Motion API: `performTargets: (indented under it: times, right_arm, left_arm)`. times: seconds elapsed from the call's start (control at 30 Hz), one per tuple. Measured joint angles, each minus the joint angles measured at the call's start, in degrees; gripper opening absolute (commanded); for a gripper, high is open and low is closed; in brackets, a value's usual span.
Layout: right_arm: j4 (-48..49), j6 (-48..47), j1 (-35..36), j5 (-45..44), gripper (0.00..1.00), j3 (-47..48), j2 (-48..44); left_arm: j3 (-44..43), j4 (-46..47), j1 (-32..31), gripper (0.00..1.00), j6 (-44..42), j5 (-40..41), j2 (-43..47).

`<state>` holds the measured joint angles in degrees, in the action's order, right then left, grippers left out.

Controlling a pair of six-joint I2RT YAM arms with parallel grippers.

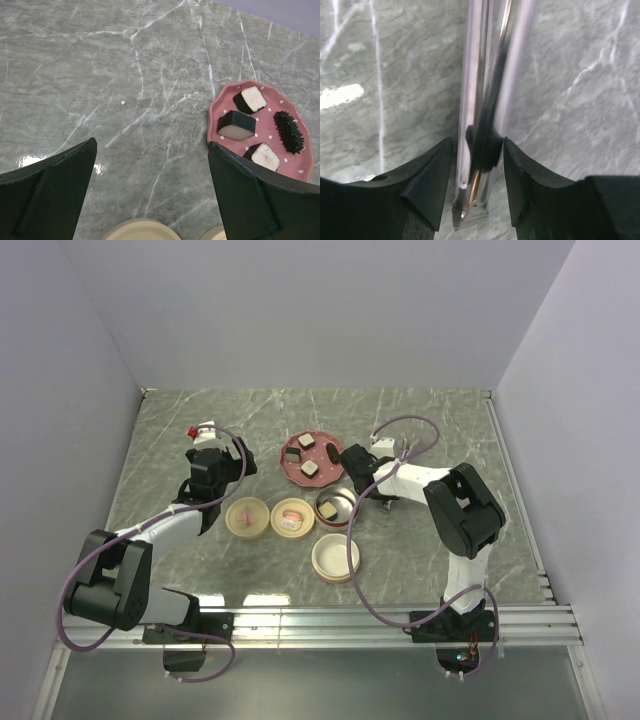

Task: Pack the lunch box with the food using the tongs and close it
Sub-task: Grab the clamp with the right arm, then put down the clamp

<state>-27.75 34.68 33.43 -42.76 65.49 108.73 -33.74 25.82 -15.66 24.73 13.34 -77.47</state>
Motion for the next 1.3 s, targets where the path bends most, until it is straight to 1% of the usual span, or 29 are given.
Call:
performTargets:
  times: [0.07,0.13,0.17,0.23,0.27,0.37,0.43,0.47,0.53,0.93,1.13,1.2,1.3]
  right_arm:
    - [0.59,-0.07,-0.13,0.92,0.53,-0.02,-0.07]
    - [1.07,-0.13,-0.37,1.46,0.5,-0.02,-0.07]
    - [1.4,-0.11,-0.52,1.77,0.44,-0.02,-0.07]
    - [2.1,-0.22,-0.7,2.51,0.37,-0.07,-0.07]
    - [2.51,-0.28,-0.76,2.82,0.28,-0.22,-0.07]
    - [3.28,-0.22,-0.83,3.23,0.12,-0.39,-0.15]
    - [3.56,-0.28,-0.83,3.32,0.08,-0.5,-0.15]
    - [3.65,-0.28,-0.83,3.32,0.04,-0.55,-0.17]
    - [3.72,-0.37,-0.83,3.26,0.0,-0.57,-0.17]
    - [1.22,-1.16,1.09,1.57,0.0,0.35,-0.42]
    - [1.09,-1.77,2.67,1.44,0.0,0.55,-2.75]
    - [0.96,-2.05,3.5,1.33,0.0,1.29,-2.62]
    - [-1.75,-2.43,5.16,-0.04,0.0,4.72,-0.96]
  left_arm:
    - [0.0,0.0,0.02,0.99,0.0,0.0,0.02]
    - [0.0,0.0,0.09,1.0,0.02,0.0,0.02]
    - [0.0,0.0,0.11,1.0,0.02,0.0,0.02]
    - [0.0,0.0,0.11,1.0,0.02,0.0,0.07]
    - [0.0,0.02,0.11,0.99,0.04,0.0,0.07]
    - [0.0,0.0,0.13,0.99,0.07,-0.04,0.07]
    - [0.0,0.02,0.2,1.0,0.15,-0.04,0.07]
    - [0.0,0.02,0.22,1.0,0.17,-0.04,0.07]
    - [0.0,0.02,0.26,0.99,0.2,-0.07,0.07]
    - [0.0,0.07,0.33,1.0,0.2,-0.66,0.07]
    - [0.0,0.59,0.35,1.0,0.22,-0.81,0.07]
    - [0.0,0.79,0.37,0.99,0.24,-1.05,0.07]
    - [0.0,0.87,0.37,1.0,0.24,-1.29,0.07]
